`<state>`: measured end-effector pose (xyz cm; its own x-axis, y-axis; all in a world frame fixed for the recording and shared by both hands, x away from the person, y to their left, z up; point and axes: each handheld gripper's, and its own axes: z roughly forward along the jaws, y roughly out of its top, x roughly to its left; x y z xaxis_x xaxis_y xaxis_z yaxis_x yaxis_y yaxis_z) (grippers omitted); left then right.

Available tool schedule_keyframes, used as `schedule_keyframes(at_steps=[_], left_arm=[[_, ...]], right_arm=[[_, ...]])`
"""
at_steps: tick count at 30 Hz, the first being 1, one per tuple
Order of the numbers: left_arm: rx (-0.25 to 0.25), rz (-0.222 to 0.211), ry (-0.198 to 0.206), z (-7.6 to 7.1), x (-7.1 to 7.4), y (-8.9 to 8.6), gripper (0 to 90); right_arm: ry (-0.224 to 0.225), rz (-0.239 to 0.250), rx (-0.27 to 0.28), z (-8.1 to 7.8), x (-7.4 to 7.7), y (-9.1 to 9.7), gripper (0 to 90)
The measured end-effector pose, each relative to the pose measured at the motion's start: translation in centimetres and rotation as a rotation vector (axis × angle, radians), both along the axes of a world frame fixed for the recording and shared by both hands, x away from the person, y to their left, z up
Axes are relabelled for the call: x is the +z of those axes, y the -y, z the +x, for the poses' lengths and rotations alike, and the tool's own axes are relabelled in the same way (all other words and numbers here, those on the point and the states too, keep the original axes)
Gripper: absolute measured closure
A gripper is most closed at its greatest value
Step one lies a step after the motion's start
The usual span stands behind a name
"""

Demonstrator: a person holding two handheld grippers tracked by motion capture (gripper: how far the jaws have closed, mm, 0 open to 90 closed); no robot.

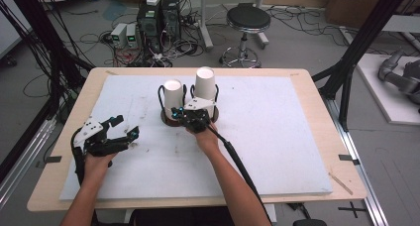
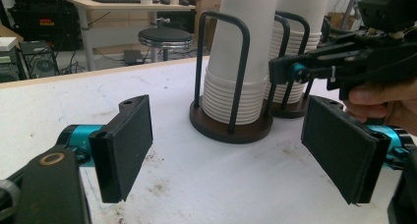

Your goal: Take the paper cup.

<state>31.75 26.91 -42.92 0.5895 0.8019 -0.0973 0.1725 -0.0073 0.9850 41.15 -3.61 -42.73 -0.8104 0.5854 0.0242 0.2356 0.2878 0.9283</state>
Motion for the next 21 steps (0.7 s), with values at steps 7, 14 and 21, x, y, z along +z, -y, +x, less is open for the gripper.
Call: schedule_keyframes(at_steps=[7, 14, 21], left_arm=[[0.002, 0.000, -0.001, 0.0, 0.0, 0.0, 19.6], [0.002, 0.001, -0.004, 0.0, -0.1, 0.0, 19.6], [0.013, 0.012, 0.006, 0.2, 0.0, 0.1, 19.6]], right_arm=[[-0.048, -0.023, -0.025, 0.2, -0.9, -0.3, 90.0], [-0.068, -0.058, -0.048, 0.3, -1.7, -0.7, 90.0], [-0.092, -0.044, -0.073, 0.5, -1.7, -0.6, 90.0]])
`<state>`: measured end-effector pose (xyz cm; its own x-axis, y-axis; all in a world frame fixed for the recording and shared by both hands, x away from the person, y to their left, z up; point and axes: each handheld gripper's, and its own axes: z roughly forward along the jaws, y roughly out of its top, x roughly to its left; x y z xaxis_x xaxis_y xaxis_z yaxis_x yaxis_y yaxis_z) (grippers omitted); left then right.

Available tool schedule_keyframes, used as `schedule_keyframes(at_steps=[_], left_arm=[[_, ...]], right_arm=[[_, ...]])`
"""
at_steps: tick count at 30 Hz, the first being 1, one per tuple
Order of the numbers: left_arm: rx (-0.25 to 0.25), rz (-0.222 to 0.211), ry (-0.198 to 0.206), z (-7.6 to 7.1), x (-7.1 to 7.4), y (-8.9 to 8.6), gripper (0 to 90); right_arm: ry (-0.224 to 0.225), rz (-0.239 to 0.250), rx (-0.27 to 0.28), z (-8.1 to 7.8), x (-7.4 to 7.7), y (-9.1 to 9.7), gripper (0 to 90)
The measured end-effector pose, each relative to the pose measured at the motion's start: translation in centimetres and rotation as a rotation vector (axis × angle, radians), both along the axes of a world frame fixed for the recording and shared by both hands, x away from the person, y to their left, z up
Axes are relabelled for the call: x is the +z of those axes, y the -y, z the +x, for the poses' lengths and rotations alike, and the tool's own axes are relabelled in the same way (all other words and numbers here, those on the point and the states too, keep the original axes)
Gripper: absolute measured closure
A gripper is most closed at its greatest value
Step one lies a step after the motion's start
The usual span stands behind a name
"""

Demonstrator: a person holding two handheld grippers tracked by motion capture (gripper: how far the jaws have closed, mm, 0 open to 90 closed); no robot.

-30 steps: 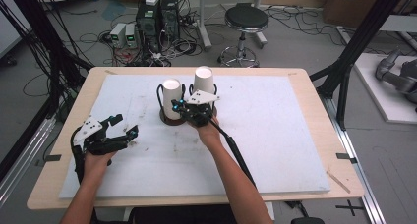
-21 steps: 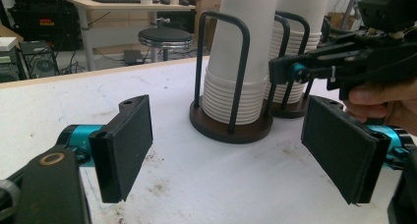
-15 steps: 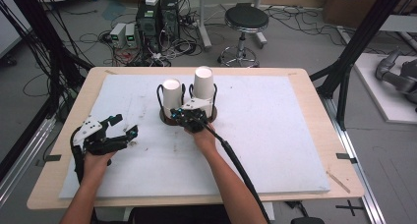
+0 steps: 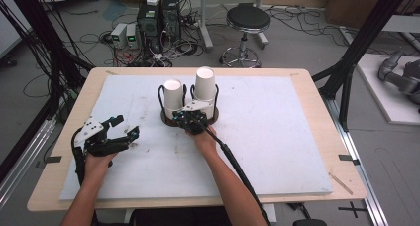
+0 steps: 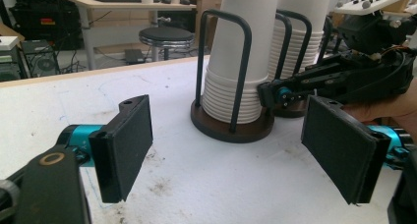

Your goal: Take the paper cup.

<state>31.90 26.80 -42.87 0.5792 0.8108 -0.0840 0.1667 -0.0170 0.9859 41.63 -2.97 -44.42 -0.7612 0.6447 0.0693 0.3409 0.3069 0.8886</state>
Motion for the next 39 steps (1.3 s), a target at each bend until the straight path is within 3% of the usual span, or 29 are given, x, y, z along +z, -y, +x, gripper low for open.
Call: schedule_keyframes(at_steps=[6, 14, 19, 24, 30, 33, 39], left_arm=[[-0.005, -0.010, 0.034, 0.9, 1.8, 0.2, 19.8], [-0.044, 0.014, 0.073, 3.4, 4.5, 0.9, 19.8], [-0.081, 0.033, 0.114, 4.7, 5.4, 1.7, 20.1], [-0.134, 0.031, 0.039, 6.3, 5.9, 3.1, 19.9], [-0.171, 0.029, 0.012, 8.3, 6.2, 4.6, 18.7], [-0.189, 0.047, -0.001, 9.2, 6.4, 5.4, 18.7], [-0.217, 0.057, -0.003, 10.9, 7.2, 6.8, 18.5]], right_arm=[[-0.011, 0.003, -0.005, 0.0, 0.0, 0.0, 90.0], [-0.017, 0.002, -0.023, 0.0, 0.0, -0.2, 90.0], [-0.031, 0.016, -0.034, 0.0, 0.0, -0.3, 90.0], [-0.038, 0.023, -0.044, -0.1, 0.0, -0.4, 90.0], [-0.036, 0.023, -0.044, 0.0, 0.0, -0.4, 90.0], [-0.037, 0.023, -0.042, 0.0, 0.0, -0.3, 90.0], [-0.036, 0.024, -0.045, 0.0, 0.0, -0.4, 90.0]])
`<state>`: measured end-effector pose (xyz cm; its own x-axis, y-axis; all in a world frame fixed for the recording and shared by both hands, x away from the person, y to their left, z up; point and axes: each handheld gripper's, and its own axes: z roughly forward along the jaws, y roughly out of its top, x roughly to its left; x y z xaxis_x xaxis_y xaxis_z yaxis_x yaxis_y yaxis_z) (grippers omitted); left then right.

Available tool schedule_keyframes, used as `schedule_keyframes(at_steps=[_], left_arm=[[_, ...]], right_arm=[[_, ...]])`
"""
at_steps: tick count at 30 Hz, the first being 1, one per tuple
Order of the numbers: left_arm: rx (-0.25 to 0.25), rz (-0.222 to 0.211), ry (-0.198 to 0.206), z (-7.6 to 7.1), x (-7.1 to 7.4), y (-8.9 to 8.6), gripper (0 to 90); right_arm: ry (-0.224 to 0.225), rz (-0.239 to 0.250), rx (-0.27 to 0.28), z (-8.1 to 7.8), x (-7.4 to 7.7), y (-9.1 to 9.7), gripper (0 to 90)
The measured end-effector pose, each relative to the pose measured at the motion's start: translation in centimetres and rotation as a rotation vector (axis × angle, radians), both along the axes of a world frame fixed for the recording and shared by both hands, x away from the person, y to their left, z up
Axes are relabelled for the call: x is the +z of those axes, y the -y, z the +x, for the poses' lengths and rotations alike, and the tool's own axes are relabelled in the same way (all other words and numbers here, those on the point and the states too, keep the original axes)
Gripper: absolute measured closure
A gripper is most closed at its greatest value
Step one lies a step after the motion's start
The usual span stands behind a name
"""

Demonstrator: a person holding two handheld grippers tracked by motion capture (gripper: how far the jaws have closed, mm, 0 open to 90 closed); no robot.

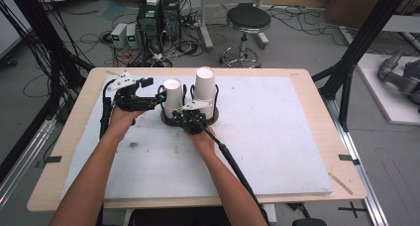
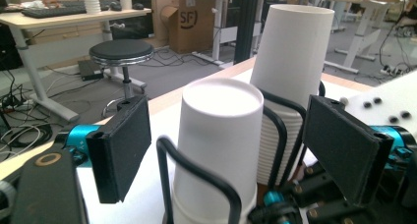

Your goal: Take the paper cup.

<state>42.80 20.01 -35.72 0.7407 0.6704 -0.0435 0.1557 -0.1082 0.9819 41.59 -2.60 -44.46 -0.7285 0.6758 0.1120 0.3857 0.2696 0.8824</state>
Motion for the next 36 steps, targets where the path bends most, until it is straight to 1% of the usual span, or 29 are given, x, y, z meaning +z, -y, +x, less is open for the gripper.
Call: schedule_keyframes(at_steps=[2, 8, 10, 12, 13, 16, 19, 21, 22, 23, 24, 25, 31, 34, 36], left_arm=[[-0.015, 0.011, -0.014, 0.6, -0.1, 0.4, 18.5], [-0.005, 0.047, -0.043, 2.1, -0.4, 1.7, 18.5], [0.002, 0.077, -0.045, 2.5, -0.4, 2.2, 18.5], [0.009, 0.084, -0.051, 2.7, -0.5, 2.4, 18.5], [0.014, 0.099, -0.059, 2.9, -0.7, 2.6, 18.5], [0.010, 0.108, -0.064, 3.0, -0.9, 2.8, 18.6], [0.004, 0.131, -0.070, 3.2, -1.2, 3.1, 21.2], [0.002, 0.136, -0.065, 3.2, -1.3, 3.3, 21.7], [-0.001, 0.137, -0.059, 3.2, -1.3, 3.4, 27.2], [-0.003, 0.142, -0.049, 3.2, -1.3, 3.4, 29.3], [-0.004, 0.144, -0.046, 3.2, -1.3, 3.5, 29.3], [-0.006, 0.145, -0.040, 3.1, -1.3, 3.6, 31.9], [-0.007, 0.153, -0.042, 3.1, -1.1, 3.5, 32.9], [-0.006, 0.148, -0.042, 3.1, -1.0, 3.5, 33.3], [-0.004, 0.134, -0.034, 3.1, -0.8, 3.4, 33.5]], right_arm=[[0.000, 0.000, 0.000, 0.0, 0.0, 0.0, 90.0], [0.003, -0.008, 0.005, 0.0, 0.0, 0.0, 90.0], [0.004, -0.008, 0.004, 0.0, 0.0, 0.0, 90.0], [0.007, -0.008, 0.005, 0.0, 0.0, 0.0, 90.0], [0.005, -0.008, 0.005, 0.0, 0.0, 0.0, 90.0], [0.004, -0.008, 0.005, 0.0, 0.0, 0.0, 90.0], [0.003, -0.008, 0.006, 0.0, 0.0, 0.0, 90.0], [0.004, -0.010, 0.007, 0.0, 0.0, 0.0, 90.0], [0.003, -0.009, 0.007, 0.0, 0.0, 0.0, 90.0], [0.003, -0.011, 0.008, 0.0, 0.0, 0.0, 90.0], [0.003, -0.011, 0.008, 0.0, 0.0, 0.0, 90.0], [0.004, -0.011, 0.008, 0.1, 0.0, 0.0, 90.0], [0.003, -0.012, 0.009, 0.0, 0.0, 0.0, 90.0], [0.002, -0.011, 0.008, 0.0, 0.0, 0.0, 90.0], [0.003, -0.012, 0.008, 0.1, 0.0, 0.0, 90.0]])
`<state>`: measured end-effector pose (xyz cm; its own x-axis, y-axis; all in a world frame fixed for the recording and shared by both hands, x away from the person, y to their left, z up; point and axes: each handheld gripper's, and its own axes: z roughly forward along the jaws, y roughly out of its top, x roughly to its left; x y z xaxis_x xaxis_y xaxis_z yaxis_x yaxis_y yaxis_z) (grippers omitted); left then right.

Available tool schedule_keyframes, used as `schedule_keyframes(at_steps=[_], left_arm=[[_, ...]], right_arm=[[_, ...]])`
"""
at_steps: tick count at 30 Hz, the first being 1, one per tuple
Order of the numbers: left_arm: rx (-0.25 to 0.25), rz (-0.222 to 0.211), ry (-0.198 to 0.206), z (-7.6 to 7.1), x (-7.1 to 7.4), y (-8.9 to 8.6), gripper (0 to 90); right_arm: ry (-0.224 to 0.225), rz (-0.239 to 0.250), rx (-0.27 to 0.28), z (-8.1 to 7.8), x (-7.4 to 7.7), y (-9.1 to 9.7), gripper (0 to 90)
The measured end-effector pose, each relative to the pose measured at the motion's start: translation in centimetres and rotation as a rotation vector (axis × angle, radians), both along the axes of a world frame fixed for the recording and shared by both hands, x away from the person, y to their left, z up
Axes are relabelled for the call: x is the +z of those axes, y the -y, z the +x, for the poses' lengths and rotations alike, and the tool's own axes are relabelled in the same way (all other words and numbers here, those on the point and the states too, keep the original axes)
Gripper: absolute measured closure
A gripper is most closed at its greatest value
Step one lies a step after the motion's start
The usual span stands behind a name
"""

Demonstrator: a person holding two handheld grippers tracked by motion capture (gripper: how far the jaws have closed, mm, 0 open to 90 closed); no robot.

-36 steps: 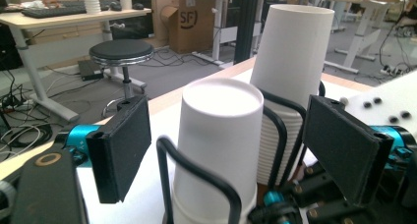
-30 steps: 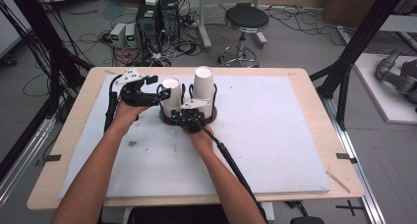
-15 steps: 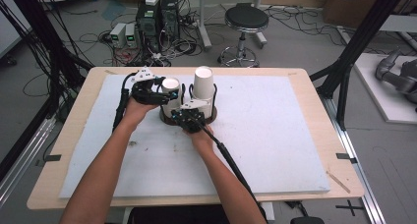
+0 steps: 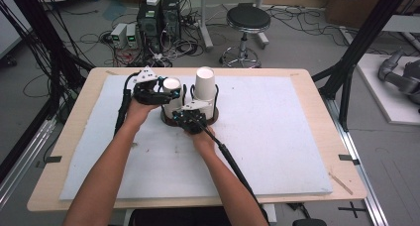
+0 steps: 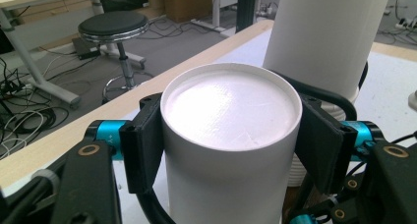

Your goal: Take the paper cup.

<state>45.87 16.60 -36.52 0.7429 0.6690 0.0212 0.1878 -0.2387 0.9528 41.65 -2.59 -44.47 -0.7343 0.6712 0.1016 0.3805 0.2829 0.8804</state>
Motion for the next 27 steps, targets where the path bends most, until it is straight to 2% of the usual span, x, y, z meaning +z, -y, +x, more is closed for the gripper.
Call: schedule_keyframes(at_steps=[5, 10, 14, 16, 19, 21, 25, 26, 27], left_arm=[[0.003, -0.042, 0.018, -0.2, 0.8, -0.3, 34.2], [0.017, -0.095, 0.070, -0.7, 2.6, -0.8, 34.9], [0.038, -0.109, 0.075, -1.2, 4.1, -1.2, 35.0], [0.046, -0.131, 0.093, -1.6, 4.9, -1.3, 35.3], [0.052, -0.132, 0.117, -2.2, 6.2, -1.5, 35.4], [0.063, -0.142, 0.135, -2.7, 6.8, -1.8, 35.5], [0.063, -0.164, 0.118, -3.6, 7.6, -2.4, 35.6], [0.060, -0.168, 0.111, -3.9, 7.7, -2.4, 35.6], [0.061, -0.169, 0.107, -4.3, 7.9, -2.4, 35.6]], right_arm=[[0.002, -0.002, 0.002, 0.0, 0.0, 0.0, 90.0], [0.002, -0.001, 0.000, 0.0, 0.0, 0.0, 90.0], [0.001, -0.001, -0.001, 0.0, 0.0, 0.0, 90.0], [0.005, -0.004, 0.004, 0.0, 0.0, 0.0, 87.7], [0.012, -0.020, 0.020, -0.1, 0.1, 0.0, 84.7], [0.014, -0.015, 0.029, -0.2, 0.3, 0.1, 84.0], [0.030, 0.006, 0.071, -0.6, 1.0, 1.0, 80.9], [0.034, 0.004, 0.086, -0.7, 1.2, 1.2, 79.0], [0.042, 0.004, 0.109, -1.1, 1.5, 1.7, 73.1]])
